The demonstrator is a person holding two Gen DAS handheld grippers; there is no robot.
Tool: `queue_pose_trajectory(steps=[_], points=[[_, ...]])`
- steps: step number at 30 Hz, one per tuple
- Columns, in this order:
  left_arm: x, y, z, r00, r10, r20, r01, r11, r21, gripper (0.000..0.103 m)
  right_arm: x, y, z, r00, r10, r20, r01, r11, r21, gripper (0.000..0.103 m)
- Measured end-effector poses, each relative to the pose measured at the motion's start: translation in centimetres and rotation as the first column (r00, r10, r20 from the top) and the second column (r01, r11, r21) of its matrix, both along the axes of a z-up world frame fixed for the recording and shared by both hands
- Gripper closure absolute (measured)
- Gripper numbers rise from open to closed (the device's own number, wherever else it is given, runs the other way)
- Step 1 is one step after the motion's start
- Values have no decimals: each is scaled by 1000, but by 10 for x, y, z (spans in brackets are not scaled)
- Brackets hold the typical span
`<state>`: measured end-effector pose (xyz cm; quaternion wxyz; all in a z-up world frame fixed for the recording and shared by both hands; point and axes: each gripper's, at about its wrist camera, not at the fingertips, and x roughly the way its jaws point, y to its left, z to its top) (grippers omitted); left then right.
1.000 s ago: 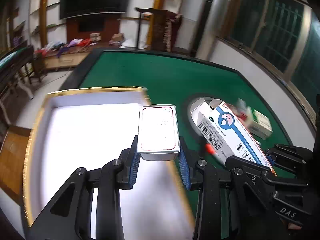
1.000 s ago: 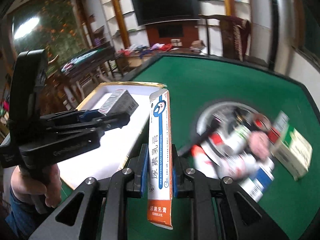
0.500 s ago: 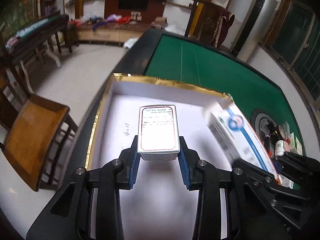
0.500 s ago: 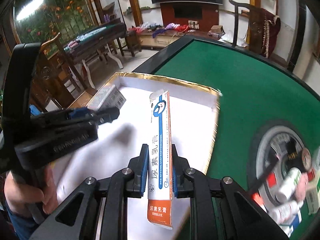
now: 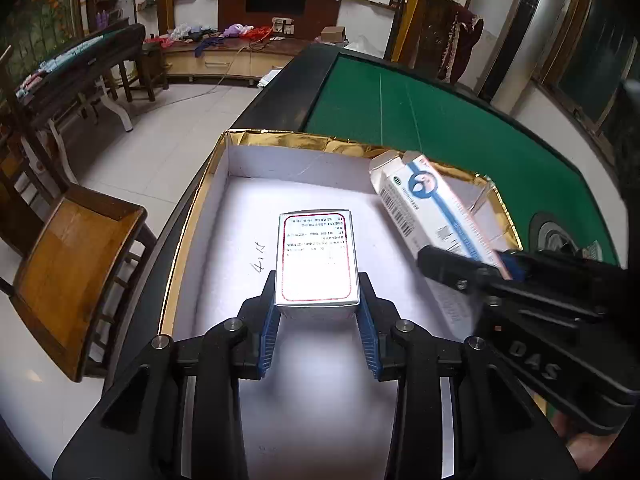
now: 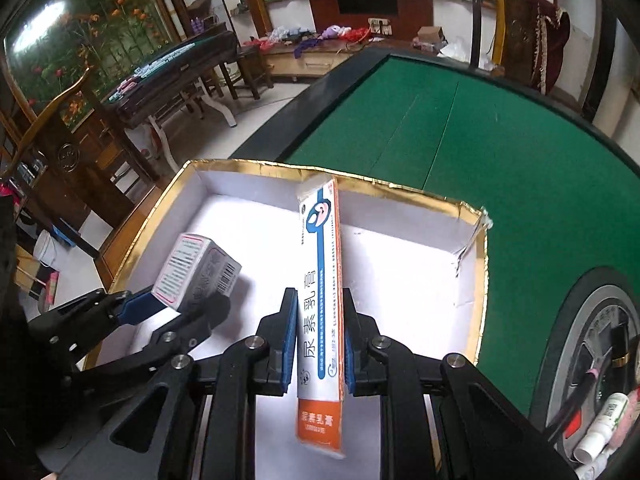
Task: Organize objects
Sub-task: 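Carry the white box into the tray with the left tool while the right tool carries the tube box there, then open both tools to release the white box and tube box in the tray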
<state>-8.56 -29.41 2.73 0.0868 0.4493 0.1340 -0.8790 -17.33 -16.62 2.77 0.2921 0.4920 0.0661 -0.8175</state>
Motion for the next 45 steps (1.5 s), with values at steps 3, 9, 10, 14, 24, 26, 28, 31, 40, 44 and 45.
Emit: queue_pose_trajectory(steps=[3, 9, 10, 14, 24, 26, 28, 31, 40, 44, 45], points=[[-1, -1, -1, 1000, 10, 9, -10, 1000, -11, 68, -3, -1, -3, 1000, -9, 17, 9, 1000, -5, 84], [1, -9, -1, 999, 31, 8, -31, 999, 35, 68, -5, -4, -6, 999, -11, 34, 11, 1000, -6, 82], [1, -10, -1, 999, 33, 8, -34, 998, 44, 68, -5, -5, -6, 999, -13, 32, 13, 1000, -5, 82], [3, -12, 3, 999, 39, -7, -39, 997, 65, 68, -6, -2, -6, 997, -26, 72, 28, 999, -24, 82], [7, -14, 10, 999, 39, -26, -36, 994, 105, 65, 2, 6, 3, 997, -14, 79, 17, 999, -32, 81], [10, -16, 13, 998, 42, -38, -37, 992, 119, 65, 6, 9, 3, 996, -4, 88, 10, 998, -65, 81], [11, -18, 15, 998, 44, -48, -37, 990, 137, 65, 6, 12, 2, 994, 13, 106, -3, 996, -94, 80], [12, -18, 16, 997, 49, -55, -40, 988, 147, 65, 8, 15, 3, 992, 21, 126, 0, 987, -161, 77], [14, -8, 23, 997, 15, -75, -5, 993, 121, 65, 26, 26, 18, 998, 22, 57, -14, 990, -139, 76], [15, -4, 23, 997, 7, -73, 0, 994, 105, 65, 39, 48, 27, 998, 17, 54, -6, 979, -205, 76], [15, -3, 23, 997, 7, -73, 1, 995, 102, 65, 43, 53, 28, 998, 15, 57, -2, 976, -218, 76]])
